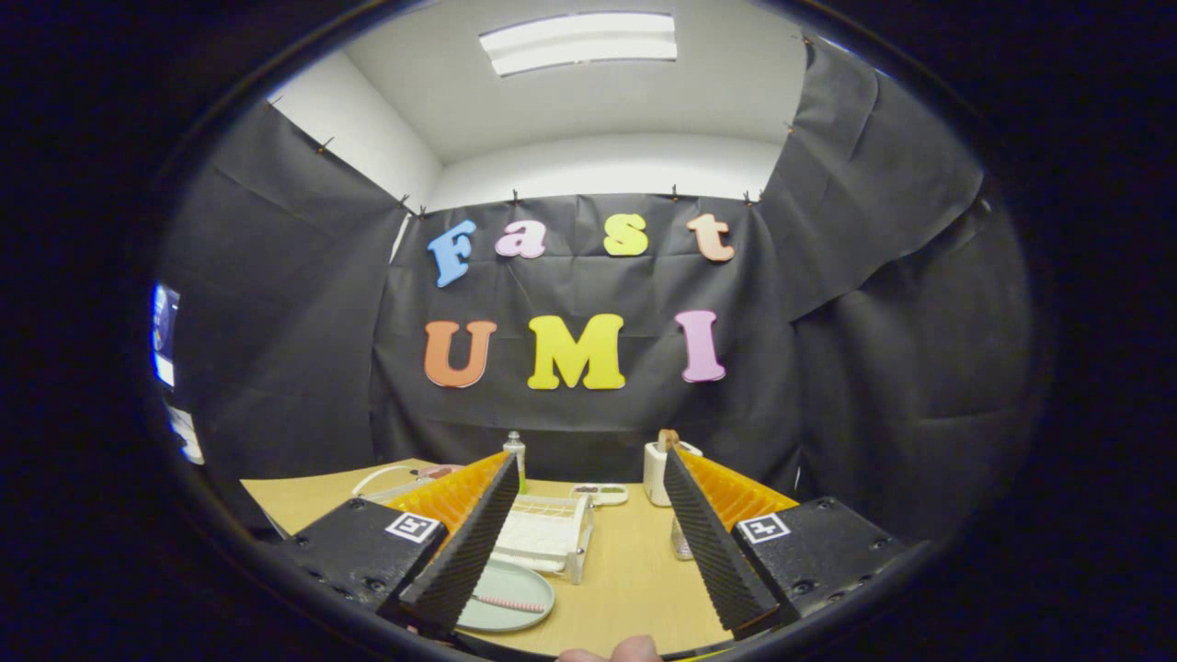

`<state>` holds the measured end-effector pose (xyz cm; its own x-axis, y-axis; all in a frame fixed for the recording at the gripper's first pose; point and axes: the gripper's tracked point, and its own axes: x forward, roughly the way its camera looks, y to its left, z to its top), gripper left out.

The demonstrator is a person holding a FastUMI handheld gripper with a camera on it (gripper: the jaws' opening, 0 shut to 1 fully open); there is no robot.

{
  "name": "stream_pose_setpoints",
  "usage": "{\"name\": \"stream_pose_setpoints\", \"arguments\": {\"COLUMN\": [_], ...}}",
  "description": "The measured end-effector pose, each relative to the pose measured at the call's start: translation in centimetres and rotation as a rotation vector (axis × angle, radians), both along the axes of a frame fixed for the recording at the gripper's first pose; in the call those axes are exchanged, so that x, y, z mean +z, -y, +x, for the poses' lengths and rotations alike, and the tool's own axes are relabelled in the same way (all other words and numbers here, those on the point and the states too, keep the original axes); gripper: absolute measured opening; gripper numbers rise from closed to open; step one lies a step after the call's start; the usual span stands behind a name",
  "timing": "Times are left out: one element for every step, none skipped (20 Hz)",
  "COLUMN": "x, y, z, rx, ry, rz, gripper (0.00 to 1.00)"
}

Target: Take the plate from the dish rack, then take the spoon from the basket and place it into the plate.

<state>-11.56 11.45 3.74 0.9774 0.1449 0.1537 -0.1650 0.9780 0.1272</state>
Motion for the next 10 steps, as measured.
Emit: {"name": "stream_pose_setpoints", "arguments": {"x": [0.0, 0.0, -0.2, 0.0, -0.5, -0.6, -0.3, -0.6, -0.8, -0.6], "y": [0.8, 1.4, 1.5, 1.4, 1.5, 1.9, 1.9, 1.6, 1.7, 1.5], "z": [-0.5, -1.0, -1.4, -1.8, -2.1, -2.3, -2.5, -2.8, -3.1, -3.3], "rx": [-0.016, -0.025, -0.023, -0.016, -0.010, -0.020, -0.019, -0.016, -0.020, -0.020], "ry": [0.000, -0.007, -0.013, -0.028, -0.052, -0.064, -0.069, -0.080, -0.091, -0.092], "rz": [0.011, 0.030, 0.050, 0.058, 0.043, 0.039, 0.030, 0.015, 0.011, 0.012], "gripper": [1.00, 1.00, 1.00, 1.00, 1.00, 1.00, 1.00, 1.00, 1.00, 1.00]}}
